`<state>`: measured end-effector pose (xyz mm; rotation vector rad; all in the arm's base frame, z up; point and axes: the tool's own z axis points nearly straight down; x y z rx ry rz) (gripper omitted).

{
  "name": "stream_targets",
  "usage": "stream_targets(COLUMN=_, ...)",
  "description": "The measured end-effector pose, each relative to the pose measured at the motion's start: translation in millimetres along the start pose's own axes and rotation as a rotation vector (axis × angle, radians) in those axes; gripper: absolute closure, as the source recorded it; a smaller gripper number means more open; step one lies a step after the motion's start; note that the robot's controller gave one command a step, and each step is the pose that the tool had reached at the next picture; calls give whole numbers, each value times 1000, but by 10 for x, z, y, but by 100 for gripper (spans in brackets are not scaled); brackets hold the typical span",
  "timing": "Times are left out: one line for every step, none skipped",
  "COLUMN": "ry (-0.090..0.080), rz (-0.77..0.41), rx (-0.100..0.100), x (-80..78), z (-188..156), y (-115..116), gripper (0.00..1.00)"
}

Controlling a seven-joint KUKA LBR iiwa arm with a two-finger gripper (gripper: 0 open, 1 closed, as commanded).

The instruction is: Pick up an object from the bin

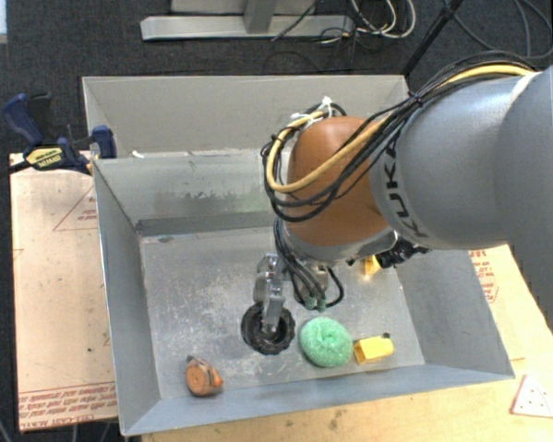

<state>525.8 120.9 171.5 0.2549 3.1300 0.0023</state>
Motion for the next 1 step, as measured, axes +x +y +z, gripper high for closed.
stream_targets(ry=6, rz=-20, rx=3, x=-46, z=-439, y=20, gripper=100)
